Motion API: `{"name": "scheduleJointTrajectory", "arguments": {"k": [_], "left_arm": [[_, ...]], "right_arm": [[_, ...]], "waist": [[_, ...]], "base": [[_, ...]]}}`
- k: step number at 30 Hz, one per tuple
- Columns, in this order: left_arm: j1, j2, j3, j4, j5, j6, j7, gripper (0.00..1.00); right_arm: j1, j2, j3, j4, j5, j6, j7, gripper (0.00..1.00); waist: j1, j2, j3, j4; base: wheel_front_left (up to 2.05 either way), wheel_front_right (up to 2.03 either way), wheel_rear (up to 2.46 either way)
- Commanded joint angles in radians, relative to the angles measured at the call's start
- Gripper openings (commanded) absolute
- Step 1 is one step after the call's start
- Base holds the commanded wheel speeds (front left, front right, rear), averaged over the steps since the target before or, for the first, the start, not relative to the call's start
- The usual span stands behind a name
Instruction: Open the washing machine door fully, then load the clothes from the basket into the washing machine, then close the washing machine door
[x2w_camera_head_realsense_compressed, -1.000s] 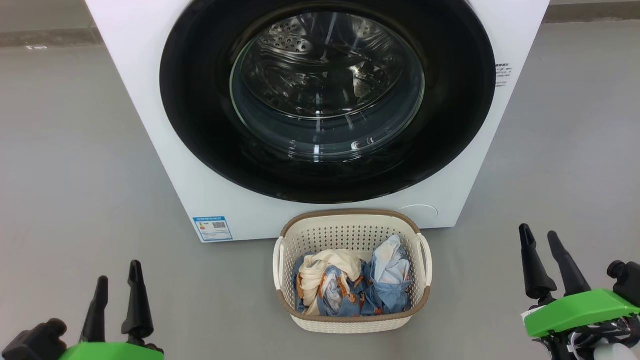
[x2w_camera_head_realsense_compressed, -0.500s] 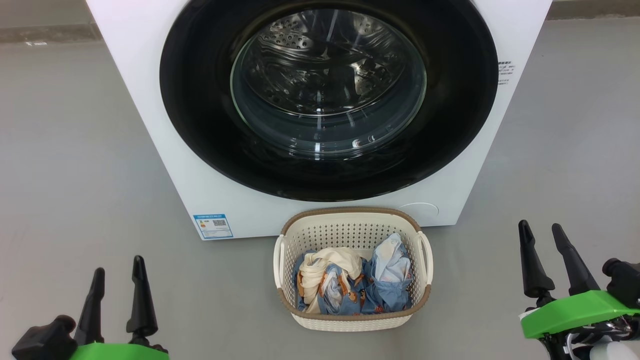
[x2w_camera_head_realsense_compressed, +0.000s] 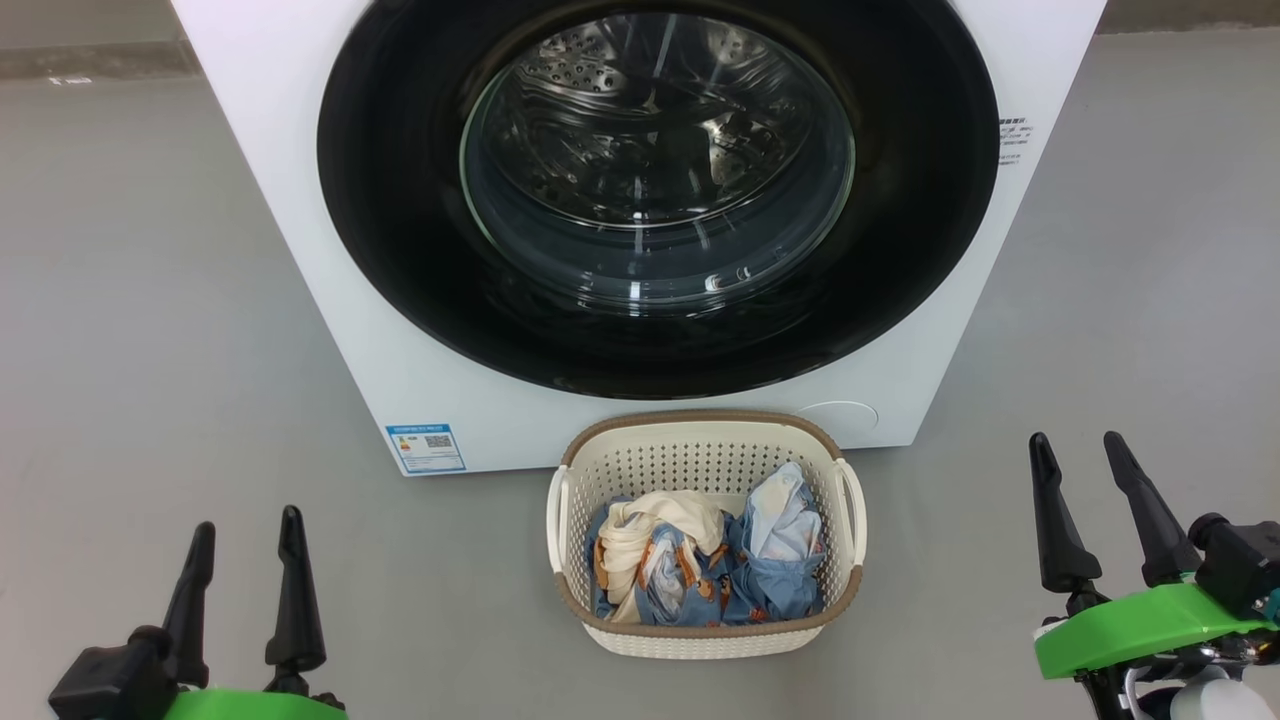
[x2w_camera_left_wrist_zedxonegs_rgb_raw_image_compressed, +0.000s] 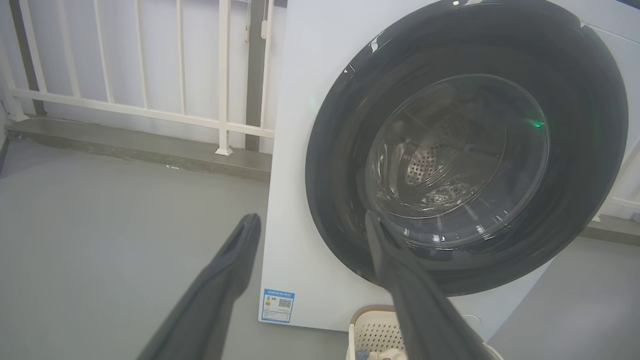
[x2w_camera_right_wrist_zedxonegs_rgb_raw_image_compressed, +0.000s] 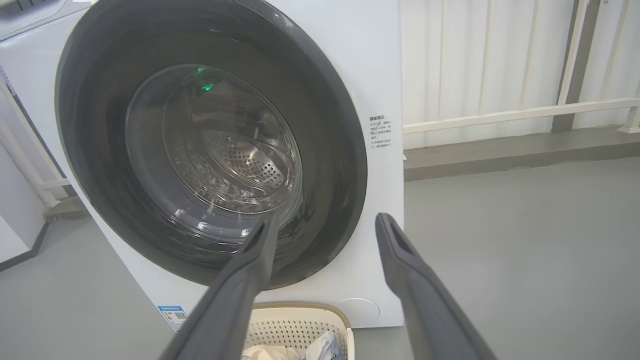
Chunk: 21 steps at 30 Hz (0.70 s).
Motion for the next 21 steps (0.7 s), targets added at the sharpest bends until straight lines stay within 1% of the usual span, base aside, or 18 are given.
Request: {"name": "scheduleJointTrajectory", "arguments": {"k": [1,4,14,21], "left_arm": [[-0.049,0.025,0.029,-0.020,0.021,-0.005,-0.009,1.00],[-0.052,0.028,0.028,-0.017,0.029,-0.009,-0.005,1.00],[-0.058,0.031,0.026,-0.001,0.003,-0.011,0.022,1.00],[-0.060,0.033,0.025,-0.002,-0.014,-0.023,0.020,1.00]], "right_arm": [[-0.016,-0.014,0.021,-0.033,-0.024,0.005,-0.016,1.00],[-0.011,-0.012,0.016,-0.038,-0.049,0.006,-0.025,1.00],[0.010,-0.005,-0.004,-0.039,-0.041,0.006,-0.032,1.00],[0.010,-0.001,-0.010,-0.040,-0.043,0.006,-0.033,1.00]], "waist": [[0.0000,-0.0001,0.001,-0.001],[0.0000,-0.0001,0.004,-0.004],[0.0000,-0.0001,0.011,-0.006],[0.0000,-0.0001,0.010,-0.005]], "base": [[0.00,0.00,0.00],[0.00,0.00,0.00],[0.00,0.00,0.00],[0.00,0.00,0.00]]}}
